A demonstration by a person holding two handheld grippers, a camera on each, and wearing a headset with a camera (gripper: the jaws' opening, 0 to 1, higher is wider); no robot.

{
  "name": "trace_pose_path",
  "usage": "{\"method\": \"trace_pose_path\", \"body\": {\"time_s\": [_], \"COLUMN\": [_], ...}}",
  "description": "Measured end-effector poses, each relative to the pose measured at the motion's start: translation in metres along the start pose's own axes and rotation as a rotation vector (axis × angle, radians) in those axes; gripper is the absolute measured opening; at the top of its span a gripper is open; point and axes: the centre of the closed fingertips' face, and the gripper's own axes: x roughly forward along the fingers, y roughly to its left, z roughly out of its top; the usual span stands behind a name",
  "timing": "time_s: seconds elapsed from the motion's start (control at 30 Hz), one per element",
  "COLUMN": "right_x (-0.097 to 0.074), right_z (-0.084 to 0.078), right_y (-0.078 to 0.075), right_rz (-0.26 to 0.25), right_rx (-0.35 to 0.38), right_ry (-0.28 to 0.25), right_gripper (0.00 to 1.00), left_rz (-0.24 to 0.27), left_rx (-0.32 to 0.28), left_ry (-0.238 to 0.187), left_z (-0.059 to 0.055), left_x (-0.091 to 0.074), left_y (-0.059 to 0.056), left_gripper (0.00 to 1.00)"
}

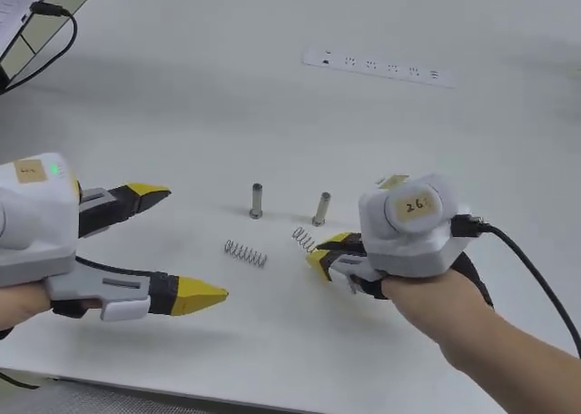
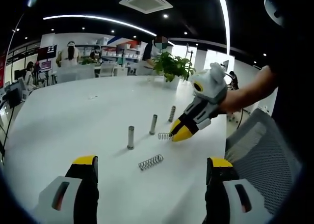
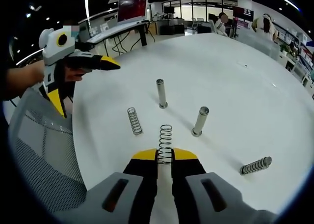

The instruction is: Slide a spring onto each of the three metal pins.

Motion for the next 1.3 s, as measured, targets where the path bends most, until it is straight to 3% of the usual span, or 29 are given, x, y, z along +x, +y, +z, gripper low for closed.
{"method": "trace_pose_path", "body": {"time_s": [0.23,0.3,0.33,0.37,0.43,0.6,0.73,0.93,1.17,1.3], "right_x": [-0.018,-0.022,-0.025,-0.028,-0.033,-0.047,-0.053,-0.058,-0.06,-0.06], "right_z": [0.01,0.01,0.013,0.015,0.012,0.016,0.016,0.01,0.003,0.005], "right_y": [0.002,0.001,0.006,0.007,0.005,0.009,0.011,0.012,0.019,0.022], "right_rz": [0.044,0.045,0.091,0.099,0.1,0.136,0.161,0.174,0.219,0.238], "right_rx": [-0.046,-0.052,-0.056,-0.054,-0.054,-0.098,-0.151,-0.253,-0.348,-0.36], "right_ry": [-0.054,-0.052,-0.074,-0.087,-0.074,-0.11,-0.106,-0.076,-0.04,-0.038], "right_gripper": [0.07,0.07,0.07,0.07,0.07,0.07,0.07,0.07,0.08,0.08], "left_rz": [-0.026,-0.043,-0.045,-0.051,-0.067,-0.109,-0.173,-0.222,-0.271,-0.296], "left_rx": [0.008,0.01,0.01,0.015,0.016,0.001,-0.025,-0.024,0.041,0.077], "left_ry": [-0.025,-0.013,0.002,0.007,-0.003,-0.001,0.02,0.012,0.017,0.019], "left_z": [0.009,0.008,0.007,0.006,0.008,0.01,0.006,0.01,0.022,0.03], "left_x": [0.005,0.008,0.009,0.01,0.011,0.011,0.012,0.021,0.035,0.04], "left_y": [-0.009,-0.012,-0.013,-0.015,-0.019,-0.03,-0.042,-0.052,-0.057,-0.057], "left_gripper": [0.89,0.88,0.88,0.87,0.87,0.81,0.66,0.6,0.56,0.54]}}
